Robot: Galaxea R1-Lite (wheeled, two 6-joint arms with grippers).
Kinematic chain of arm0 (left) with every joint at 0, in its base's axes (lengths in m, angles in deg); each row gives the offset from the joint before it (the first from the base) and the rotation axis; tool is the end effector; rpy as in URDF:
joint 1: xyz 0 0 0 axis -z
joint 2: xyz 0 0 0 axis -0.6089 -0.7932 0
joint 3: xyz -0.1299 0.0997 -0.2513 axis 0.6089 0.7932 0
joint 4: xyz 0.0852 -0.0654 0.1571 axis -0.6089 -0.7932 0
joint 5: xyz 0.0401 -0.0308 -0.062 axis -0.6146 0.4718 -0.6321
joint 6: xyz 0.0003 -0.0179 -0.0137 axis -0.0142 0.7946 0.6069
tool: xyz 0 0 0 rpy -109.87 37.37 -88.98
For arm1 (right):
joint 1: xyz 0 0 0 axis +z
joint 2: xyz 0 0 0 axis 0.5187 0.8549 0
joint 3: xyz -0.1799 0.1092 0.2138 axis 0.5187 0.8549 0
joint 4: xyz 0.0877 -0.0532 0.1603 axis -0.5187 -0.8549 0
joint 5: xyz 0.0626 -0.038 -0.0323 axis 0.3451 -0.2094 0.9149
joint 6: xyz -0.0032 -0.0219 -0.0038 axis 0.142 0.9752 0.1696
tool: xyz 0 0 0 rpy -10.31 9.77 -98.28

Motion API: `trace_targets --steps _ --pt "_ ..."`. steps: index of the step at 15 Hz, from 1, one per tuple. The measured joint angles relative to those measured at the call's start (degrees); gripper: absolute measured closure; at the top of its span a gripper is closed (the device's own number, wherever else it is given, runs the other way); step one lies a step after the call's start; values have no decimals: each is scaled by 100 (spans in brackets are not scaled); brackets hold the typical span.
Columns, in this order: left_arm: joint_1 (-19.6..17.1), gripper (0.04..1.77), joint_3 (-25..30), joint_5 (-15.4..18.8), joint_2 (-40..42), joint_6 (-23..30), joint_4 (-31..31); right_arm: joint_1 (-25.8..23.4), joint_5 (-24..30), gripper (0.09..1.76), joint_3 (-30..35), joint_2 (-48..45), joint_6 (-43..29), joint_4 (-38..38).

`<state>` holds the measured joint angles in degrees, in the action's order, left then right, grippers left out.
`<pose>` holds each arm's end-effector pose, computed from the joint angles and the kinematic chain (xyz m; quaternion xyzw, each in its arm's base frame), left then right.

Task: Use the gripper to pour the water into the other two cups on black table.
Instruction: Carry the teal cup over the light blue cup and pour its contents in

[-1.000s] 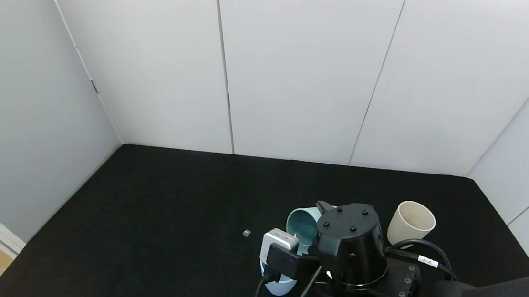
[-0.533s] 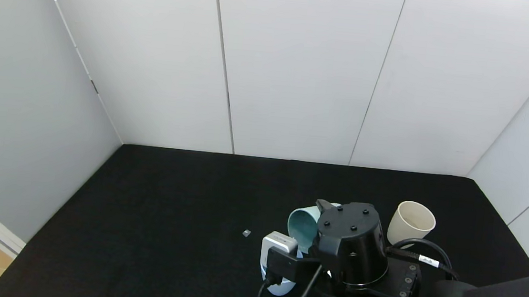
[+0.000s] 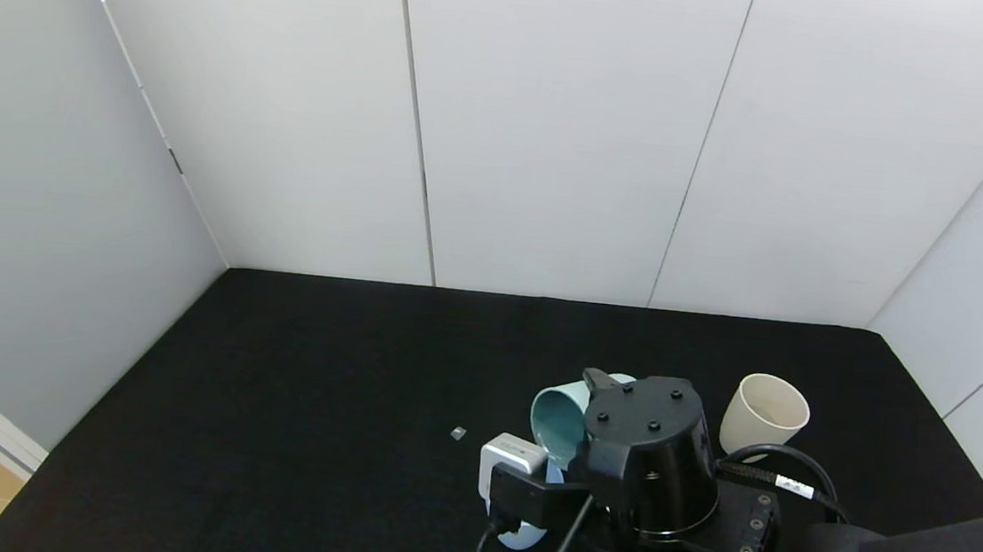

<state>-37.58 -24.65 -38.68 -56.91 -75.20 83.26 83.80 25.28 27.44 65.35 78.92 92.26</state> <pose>-0.0227 0.0000 0.0758 0.0230 -0.0017 0.0028 0.9997 0.2244 0.2694 0.1301 -0.6657 0.0615 0.1708 0.7238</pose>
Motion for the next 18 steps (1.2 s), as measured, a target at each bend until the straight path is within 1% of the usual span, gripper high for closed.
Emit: trace_targets --steps 15,18 --pt "0 9 0 2 0 0 2 43 -48 65 50 9 56 61" --pt "0 9 0 0 0 0 2 43 -37 65 67 6 -5 221"
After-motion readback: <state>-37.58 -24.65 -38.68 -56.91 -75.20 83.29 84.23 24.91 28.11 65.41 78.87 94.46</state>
